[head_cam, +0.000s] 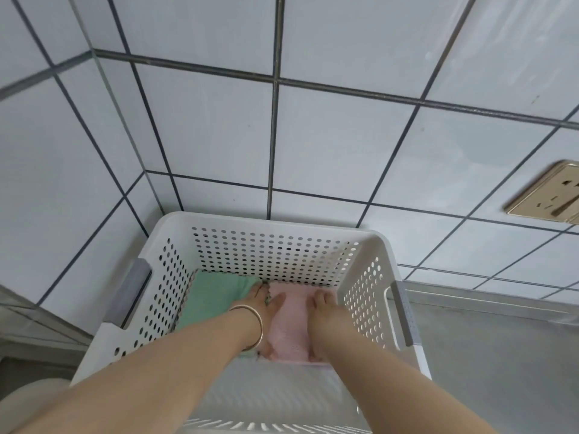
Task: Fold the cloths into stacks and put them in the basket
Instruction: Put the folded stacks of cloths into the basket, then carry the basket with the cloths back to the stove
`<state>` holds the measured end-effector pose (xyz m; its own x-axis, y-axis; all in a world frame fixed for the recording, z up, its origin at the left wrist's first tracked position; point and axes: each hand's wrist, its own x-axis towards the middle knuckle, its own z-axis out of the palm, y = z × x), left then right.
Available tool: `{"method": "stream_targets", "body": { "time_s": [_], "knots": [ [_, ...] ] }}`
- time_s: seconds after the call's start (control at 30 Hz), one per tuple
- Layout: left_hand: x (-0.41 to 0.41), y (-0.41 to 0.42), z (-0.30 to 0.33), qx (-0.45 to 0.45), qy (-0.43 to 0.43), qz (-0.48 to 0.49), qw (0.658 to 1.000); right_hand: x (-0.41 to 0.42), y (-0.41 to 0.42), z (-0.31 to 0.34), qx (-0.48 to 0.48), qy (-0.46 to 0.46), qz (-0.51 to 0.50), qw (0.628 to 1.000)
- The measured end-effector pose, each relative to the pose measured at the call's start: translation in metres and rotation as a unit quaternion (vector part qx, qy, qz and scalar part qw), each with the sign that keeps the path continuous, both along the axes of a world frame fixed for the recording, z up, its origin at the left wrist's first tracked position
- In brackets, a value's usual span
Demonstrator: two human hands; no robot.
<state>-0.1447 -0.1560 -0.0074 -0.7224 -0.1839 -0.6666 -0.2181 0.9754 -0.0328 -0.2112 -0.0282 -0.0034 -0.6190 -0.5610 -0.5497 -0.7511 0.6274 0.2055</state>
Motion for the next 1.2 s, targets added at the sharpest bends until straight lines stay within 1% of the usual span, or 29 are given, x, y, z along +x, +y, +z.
{"method": "stream_targets", "body": {
  "time_s": [0.03, 0.07, 0.1, 0.13, 0.17, 0.2, 0.23, 0.3, 0.33, 0.37, 0.4, 0.47, 0.5, 0.53, 0.6, 0.67, 0.73, 0.77, 0.83, 0.87, 0.93, 1.0, 1.1, 1.2],
  "knots": [
    [-0.001, 0.001, 0.009, 0.008, 0.010, 0.006, 1.000, 0.000, -0.004, 0.006, 0.011, -0.003, 0.004, 1.000],
    [-0.002, 0.003, 0.021, 0.020, 0.028, 0.014, 0.999, 0.001, -0.007, 0.018, 0.002, -0.007, 0.009, 1.000],
    [-0.004, 0.003, 0.035, 0.036, 0.051, 0.024, 0.998, 0.000, -0.011, 0.031, -0.040, -0.007, 0.014, 0.999],
    [-0.005, 0.002, 0.051, 0.058, 0.079, 0.040, 0.994, -0.001, -0.013, 0.047, -0.116, -0.002, 0.009, 0.993],
    [-0.004, 0.000, 0.067, 0.081, 0.108, 0.060, 0.989, -0.002, -0.013, 0.063, -0.210, 0.003, -0.011, 0.978],
    [0.000, -0.003, 0.084, 0.098, 0.139, 0.081, 0.982, -0.003, -0.012, 0.078, -0.305, 0.013, -0.036, 0.952],
    [0.006, -0.009, 0.100, 0.108, 0.170, 0.104, 0.974, -0.002, -0.008, 0.093, -0.398, 0.033, -0.056, 0.915],
    [0.024, -0.023, 0.127, 0.110, 0.237, 0.161, 0.952, -0.003, 0.007, 0.114, -0.562, 0.085, -0.074, 0.819],
    [0.035, -0.032, 0.136, 0.099, 0.273, 0.192, 0.937, -0.005, 0.016, 0.122, -0.617, 0.120, -0.078, 0.774],
    [0.049, -0.039, 0.143, 0.081, 0.313, 0.222, 0.920, -0.005, 0.027, 0.126, -0.644, 0.148, -0.089, 0.746],
    [0.063, -0.046, 0.147, 0.056, 0.354, 0.252, 0.899, -0.005, 0.038, 0.128, -0.648, 0.163, -0.115, 0.735],
    [0.085, -0.058, 0.145, 0.002, 0.411, 0.309, 0.858, -0.009, 0.056, 0.126, -0.606, 0.158, -0.206, 0.752],
    [0.096, -0.061, 0.142, -0.014, 0.412, 0.333, 0.848, -0.009, 0.063, 0.123, -0.575, 0.136, -0.264, 0.763],
    [0.104, -0.062, 0.139, -0.018, 0.398, 0.351, 0.847, -0.010, 0.069, 0.118, -0.550, 0.099, -0.319, 0.765],
    [0.114, -0.061, 0.130, 0.013, 0.364, 0.385, 0.848, -0.011, 0.077, 0.108, -0.528, 0.025, -0.401, 0.748],
    [0.120, -0.059, 0.123, 0.054, 0.365, 0.420, 0.829, -0.009, 0.082, 0.099, -0.522, -0.016, -0.448, 0.725],
    [0.122, -0.063, 0.121, 0.068, 0.392, 0.450, 0.799, -0.008, 0.085, 0.092, -0.533, -0.057, -0.473, 0.699],
    [0.123, -0.064, 0.123, 0.076, 0.389, 0.460, 0.794, -0.007, 0.084, 0.091, -0.541, -0.088, -0.482, 0.684],
    [0.123, -0.063, 0.126, 0.103, 0.356, 0.467, 0.803, -0.006, 0.082, 0.093, -0.547, -0.149, -0.495, 0.658],
    [0.122, -0.060, 0.129, 0.118, 0.340, 0.470, 0.806, -0.005, 0.081, 0.094, -0.544, -0.161, -0.496, 0.657],
    [0.123, -0.056, 0.136, 0.138, 0.327, 0.471, 0.807, -0.003, 0.082, 0.094, -0.531, -0.154, -0.494, 0.671],
    [0.127, -0.051, 0.144, 0.147, 0.335, 0.465, 0.806, 0.000, 0.090, 0.095, -0.526, -0.149, -0.485, 0.683],
    [0.137, -0.031, 0.157, 0.173, 0.334, 0.450, 0.810, 0.003, 0.115, 0.105, -0.535, -0.148, -0.468, 0.688],
    [0.151, -0.011, 0.161, 0.194, 0.338, 0.434, 0.813, 0.007, 0.143, 0.116, -0.542, -0.128, -0.451, 0.697]
  ]
}}
